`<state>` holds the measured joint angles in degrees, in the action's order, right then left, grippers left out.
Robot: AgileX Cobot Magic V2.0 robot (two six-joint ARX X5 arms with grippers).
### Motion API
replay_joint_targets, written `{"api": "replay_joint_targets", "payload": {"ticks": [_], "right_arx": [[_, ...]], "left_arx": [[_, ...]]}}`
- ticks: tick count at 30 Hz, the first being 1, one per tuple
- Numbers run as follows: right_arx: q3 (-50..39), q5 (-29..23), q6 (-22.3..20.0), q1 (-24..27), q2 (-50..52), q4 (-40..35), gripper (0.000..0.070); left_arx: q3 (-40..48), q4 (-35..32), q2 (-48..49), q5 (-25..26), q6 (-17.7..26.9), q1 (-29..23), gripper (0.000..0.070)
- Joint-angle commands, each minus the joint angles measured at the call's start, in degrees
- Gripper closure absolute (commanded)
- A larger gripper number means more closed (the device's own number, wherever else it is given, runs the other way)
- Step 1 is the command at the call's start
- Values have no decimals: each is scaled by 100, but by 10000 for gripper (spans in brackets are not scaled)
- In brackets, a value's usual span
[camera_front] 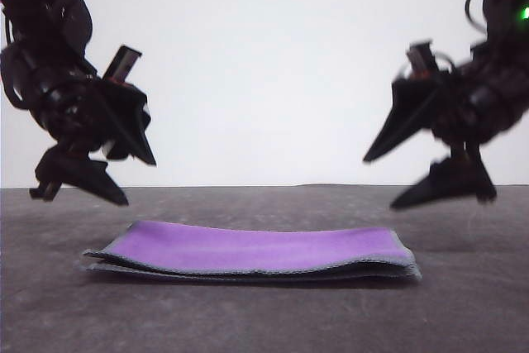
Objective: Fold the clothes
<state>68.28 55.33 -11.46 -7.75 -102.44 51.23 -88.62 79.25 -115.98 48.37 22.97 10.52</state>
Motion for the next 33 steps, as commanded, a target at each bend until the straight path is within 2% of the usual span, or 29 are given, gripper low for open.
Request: {"api": "replay_joint_targets", "payload": {"ticks": [1,3,5,7,11,13,15,20,24,26,30,33], "right_arx": [[218,-220,-72,10,246,55,322],[315,-639,-13,11,643,148,321],[342,-1050,83,7,1081,159,321],[341,-1414,215,7,1559,188,321],[335,-2264,396,7,2496,509,321],[329,-2730,464,7,2938,682,321],[310,-2986,507,7,3309,747,321],[78,-3033,688,8,3866,724,321],[-500,-2970,739,-4,3933,570,321],[-971,-2853,885,-25,3926,184,321],[-1995,-2604,1474,-27,3916,-1031,321],[-2685,-2148,1962,-40,3877,-1929,321]], "left_arx": [[-203,6,331,24,89,-16,413],[-275,-90,638,-174,-7,-41,413],[-310,-325,971,-583,-208,-46,413],[-310,-619,1345,-1256,-560,-47,406],[-308,-879,2028,-2483,-1172,-50,340],[-301,-868,2335,-2629,-1212,-49,340],[-290,-858,2593,-2639,-1212,-50,340],[-50,-859,3131,-2723,-1332,-50,340],[578,-955,3562,-2892,-1423,-50,340],[1044,-1149,3828,-2966,-1479,-57,340],[1897,-1656,4247,-2972,-1533,-176,340],[2348,-1860,4401,-2972,-1615,-208,340]]}}
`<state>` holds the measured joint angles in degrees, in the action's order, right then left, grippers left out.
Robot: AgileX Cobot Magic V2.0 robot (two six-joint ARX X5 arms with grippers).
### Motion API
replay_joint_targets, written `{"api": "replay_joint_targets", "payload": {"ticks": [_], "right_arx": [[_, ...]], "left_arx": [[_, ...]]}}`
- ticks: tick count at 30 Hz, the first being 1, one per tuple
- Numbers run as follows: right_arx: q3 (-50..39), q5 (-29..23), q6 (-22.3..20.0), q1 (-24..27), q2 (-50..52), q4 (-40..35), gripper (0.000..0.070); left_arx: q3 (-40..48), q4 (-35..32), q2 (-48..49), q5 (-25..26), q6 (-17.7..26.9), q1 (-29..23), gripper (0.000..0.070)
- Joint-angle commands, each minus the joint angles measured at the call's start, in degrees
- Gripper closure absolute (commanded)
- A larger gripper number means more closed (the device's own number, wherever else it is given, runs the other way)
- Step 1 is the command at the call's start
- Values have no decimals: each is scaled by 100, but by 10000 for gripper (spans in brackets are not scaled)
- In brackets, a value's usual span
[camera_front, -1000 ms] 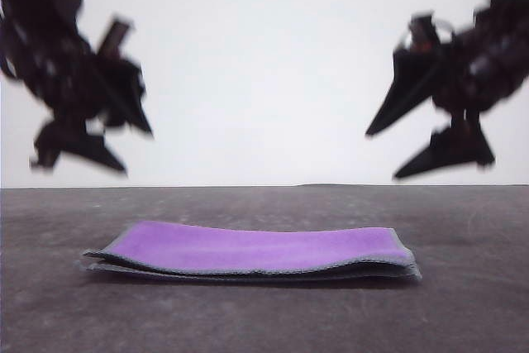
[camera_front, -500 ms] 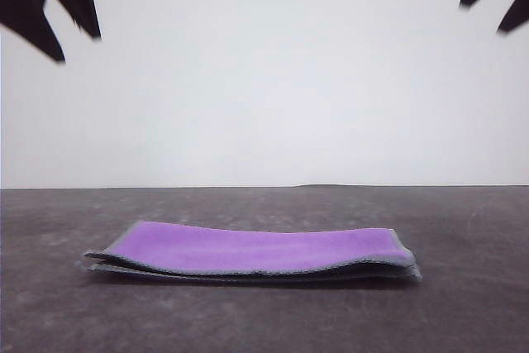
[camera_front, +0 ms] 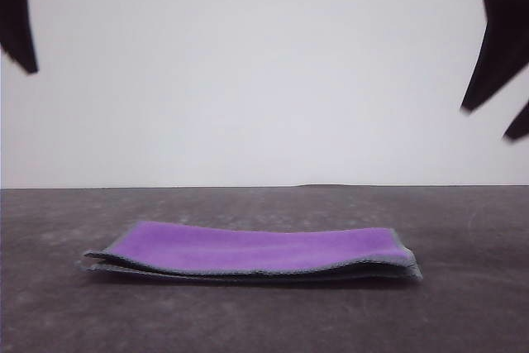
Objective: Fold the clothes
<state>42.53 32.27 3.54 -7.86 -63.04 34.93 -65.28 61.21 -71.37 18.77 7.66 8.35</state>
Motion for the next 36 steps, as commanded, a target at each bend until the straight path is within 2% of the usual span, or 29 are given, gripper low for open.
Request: {"api": "replay_joint_targets", "payload": {"ticks": [1,5,9,17,30,32,36], "right_arx": [[-313,346,625,-42,-107,-593,321],[-862,793,1210,-70,-451,-1530,321],[-931,957,1319,-70,-977,-1814,321],[-931,1612,1825,-106,-2035,-2820,321],[-930,1634,2548,-395,-2798,-3986,324],[-929,1626,2630,-430,-2798,-4079,374],[-929,1615,2640,-442,-2798,-4086,583]], "left_arx": [[138,-118,-35,-11,-91,-6,340],[455,-455,-24,-11,-104,-100,340],[518,-713,-24,-11,-152,-137,340],[518,-745,-24,-11,-153,-139,340],[518,-745,-22,-9,-179,-137,341],[518,-747,-22,-11,-179,-139,341],[518,-743,-24,-9,-196,-137,341]]}}
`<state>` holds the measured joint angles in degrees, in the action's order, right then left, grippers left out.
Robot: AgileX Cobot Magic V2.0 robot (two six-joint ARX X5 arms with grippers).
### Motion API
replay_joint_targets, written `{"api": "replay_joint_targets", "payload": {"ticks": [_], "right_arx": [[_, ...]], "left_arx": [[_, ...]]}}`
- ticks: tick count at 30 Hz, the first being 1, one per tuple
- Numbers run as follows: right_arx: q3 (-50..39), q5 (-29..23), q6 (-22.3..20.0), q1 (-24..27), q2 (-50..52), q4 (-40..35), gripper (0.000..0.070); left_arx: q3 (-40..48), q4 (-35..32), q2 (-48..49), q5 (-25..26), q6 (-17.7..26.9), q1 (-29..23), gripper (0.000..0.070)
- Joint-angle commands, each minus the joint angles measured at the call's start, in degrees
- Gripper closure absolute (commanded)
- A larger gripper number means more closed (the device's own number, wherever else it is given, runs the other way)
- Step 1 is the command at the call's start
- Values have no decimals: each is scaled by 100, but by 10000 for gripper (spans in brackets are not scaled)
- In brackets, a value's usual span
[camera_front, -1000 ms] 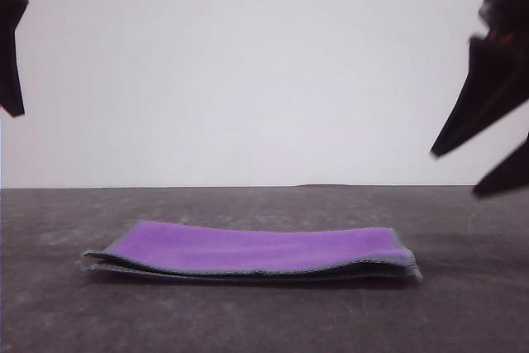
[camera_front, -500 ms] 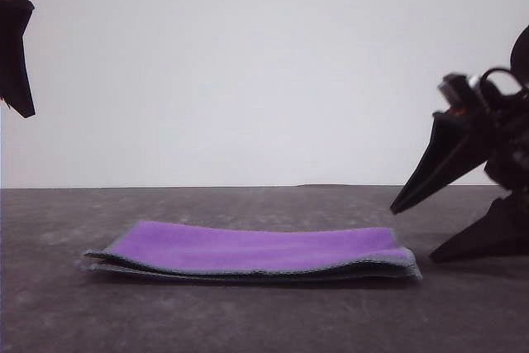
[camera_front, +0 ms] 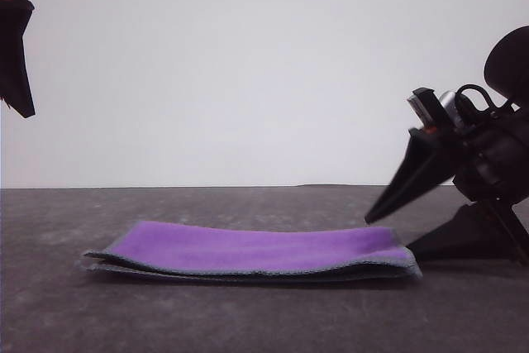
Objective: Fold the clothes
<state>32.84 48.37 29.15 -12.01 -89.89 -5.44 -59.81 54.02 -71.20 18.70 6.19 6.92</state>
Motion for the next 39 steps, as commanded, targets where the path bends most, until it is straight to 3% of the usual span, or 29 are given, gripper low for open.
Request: {"api": "replay_joint_targets", "payload": {"ticks": [1,5,11,19,23,39], "right_arx": [[39,6,70,-26,-114,-51,623],[39,8,4,-26,-114,-59,695],[58,240,138,-192,-114,-362,695],[335,111,728,-1043,-133,-1132,695],[682,-154,801,-1415,-261,-1127,695],[2305,-234,1047,-2427,-1715,-1127,695]], "left_arx": [[-28,-24,-41,-2,-50,7,341],[-28,-24,-39,-2,-52,7,341],[-28,-41,-39,-2,-101,7,341],[-28,-138,-39,0,-267,7,345],[-28,-140,-39,0,-284,7,345],[-28,-198,-39,0,-282,7,345]]}}
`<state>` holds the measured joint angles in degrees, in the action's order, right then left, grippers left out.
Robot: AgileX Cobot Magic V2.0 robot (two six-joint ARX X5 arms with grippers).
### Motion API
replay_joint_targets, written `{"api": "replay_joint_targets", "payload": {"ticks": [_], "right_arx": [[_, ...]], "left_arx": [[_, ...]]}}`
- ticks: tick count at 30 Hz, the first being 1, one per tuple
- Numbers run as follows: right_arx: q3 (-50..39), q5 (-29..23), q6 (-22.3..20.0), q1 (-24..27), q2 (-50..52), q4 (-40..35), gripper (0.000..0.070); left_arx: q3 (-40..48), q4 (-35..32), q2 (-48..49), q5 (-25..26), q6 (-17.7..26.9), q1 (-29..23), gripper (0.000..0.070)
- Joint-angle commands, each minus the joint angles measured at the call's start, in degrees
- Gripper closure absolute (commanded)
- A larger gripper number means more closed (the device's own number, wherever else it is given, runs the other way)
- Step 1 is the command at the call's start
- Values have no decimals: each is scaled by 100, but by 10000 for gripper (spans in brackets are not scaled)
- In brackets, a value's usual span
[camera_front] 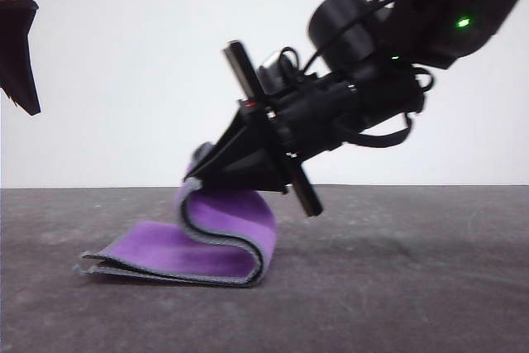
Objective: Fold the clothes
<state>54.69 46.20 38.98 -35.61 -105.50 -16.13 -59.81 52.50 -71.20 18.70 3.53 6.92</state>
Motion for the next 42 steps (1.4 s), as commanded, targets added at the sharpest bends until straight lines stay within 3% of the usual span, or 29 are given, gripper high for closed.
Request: {"api": "replay_joint_targets", "payload": {"ticks": [1,17,21,25,38,42], "right_arx": [[183,-35,81,-84,-209,-59,695],[469,-128,114,-188,-459,-104,686],[469,-59,114,-188,-459,-106,495],[469,139,109,-194,-459,-112,394],[469,480,-302,12,-261,-51,350],[469,451,-742,268,73,395,350]], "left_arx": [[-28,-55,-39,0,-15,7,345],[-28,-137,-39,0,-2,7,345],[-28,-141,-39,0,2,7,345],[-28,-139,-39,0,2,7,345],[-28,-139,-39,0,11,7,345],[-28,-141,-39,-2,94,4,345]]}}
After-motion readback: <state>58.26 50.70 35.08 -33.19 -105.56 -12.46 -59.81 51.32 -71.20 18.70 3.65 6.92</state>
